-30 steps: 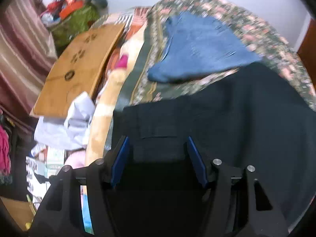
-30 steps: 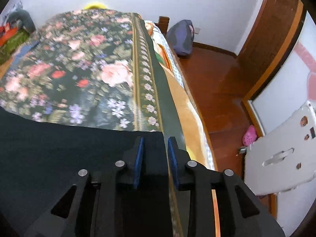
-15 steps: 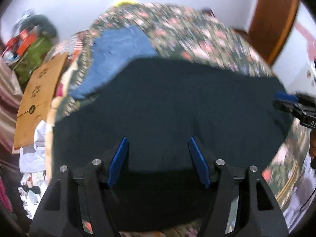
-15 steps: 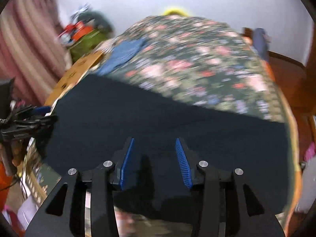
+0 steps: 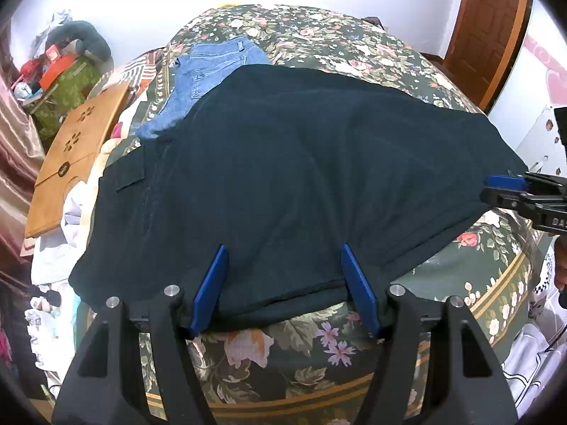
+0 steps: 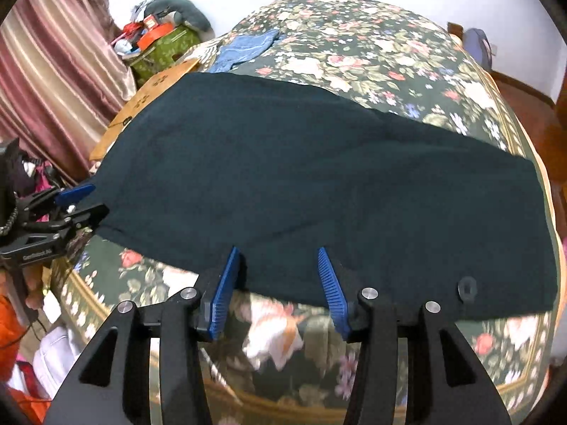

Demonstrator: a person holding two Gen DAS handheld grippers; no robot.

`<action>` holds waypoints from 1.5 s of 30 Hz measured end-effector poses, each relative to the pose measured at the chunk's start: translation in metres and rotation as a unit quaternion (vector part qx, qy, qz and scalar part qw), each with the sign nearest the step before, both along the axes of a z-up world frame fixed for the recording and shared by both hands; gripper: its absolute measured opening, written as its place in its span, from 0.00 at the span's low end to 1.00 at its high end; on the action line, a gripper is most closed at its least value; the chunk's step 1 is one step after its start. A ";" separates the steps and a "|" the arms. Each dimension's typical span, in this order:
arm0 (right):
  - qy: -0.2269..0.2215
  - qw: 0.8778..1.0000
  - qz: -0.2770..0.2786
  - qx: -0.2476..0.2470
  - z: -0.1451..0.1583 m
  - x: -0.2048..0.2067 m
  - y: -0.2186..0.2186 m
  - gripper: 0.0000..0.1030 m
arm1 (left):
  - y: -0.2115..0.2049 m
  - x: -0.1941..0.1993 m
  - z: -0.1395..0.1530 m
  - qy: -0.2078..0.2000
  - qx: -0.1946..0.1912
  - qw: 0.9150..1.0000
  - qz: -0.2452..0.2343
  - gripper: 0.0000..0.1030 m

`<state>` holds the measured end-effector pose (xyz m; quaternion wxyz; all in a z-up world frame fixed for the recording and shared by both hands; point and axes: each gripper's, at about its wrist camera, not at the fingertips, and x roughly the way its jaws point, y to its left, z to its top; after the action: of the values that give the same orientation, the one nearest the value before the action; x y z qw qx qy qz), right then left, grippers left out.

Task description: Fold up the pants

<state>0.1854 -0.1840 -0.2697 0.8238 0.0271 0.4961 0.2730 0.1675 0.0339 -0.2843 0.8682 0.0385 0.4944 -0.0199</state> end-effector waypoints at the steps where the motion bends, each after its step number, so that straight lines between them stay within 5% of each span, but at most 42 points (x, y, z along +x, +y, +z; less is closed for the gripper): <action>1: 0.001 1.000 -0.002 0.000 0.001 -0.002 -0.002 0.43 | 0.000 0.000 0.001 0.004 0.004 1.000 -0.005 0.64; 6: -0.006 0.999 -0.027 -0.021 0.010 -0.012 -0.026 0.43 | -0.009 0.009 0.022 0.004 0.019 0.999 -0.031 0.63; 12: -0.024 0.992 -0.121 -0.029 0.019 -0.018 -0.089 0.48 | -0.042 0.038 0.049 -0.030 0.005 0.997 -0.071 0.64; 22: 0.034 0.966 -0.258 0.017 -0.016 -0.021 -0.172 0.51 | -0.112 0.099 -0.005 0.043 -0.010 0.993 -0.112 0.64; 26: 0.059 0.953 -0.291 0.051 -0.033 -0.016 -0.188 0.51 | -0.133 0.102 -0.012 0.041 -0.005 0.990 -0.131 0.65; 38: 0.016 0.936 -0.340 0.087 -0.042 0.008 -0.197 0.60 | -0.141 0.104 -0.019 0.028 0.000 0.990 -0.138 0.71; 40: 0.003 0.933 -0.347 0.094 -0.041 0.012 -0.200 0.52 | -0.141 0.104 -0.019 0.028 -0.001 0.990 -0.138 0.71; 43: 0.007 0.933 -0.344 0.106 -0.037 0.016 -0.202 0.14 | -0.140 0.104 -0.017 0.027 -0.001 0.991 -0.132 0.71; 45: -0.001 0.932 -0.346 0.111 -0.031 0.014 -0.202 0.12 | -0.134 0.102 -0.012 0.021 -0.011 0.992 -0.121 0.71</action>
<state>0.1998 -0.3863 -0.3005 0.8592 0.2884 0.4219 0.0248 0.2696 -0.1004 -0.2963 0.8492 0.0882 0.5038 -0.1311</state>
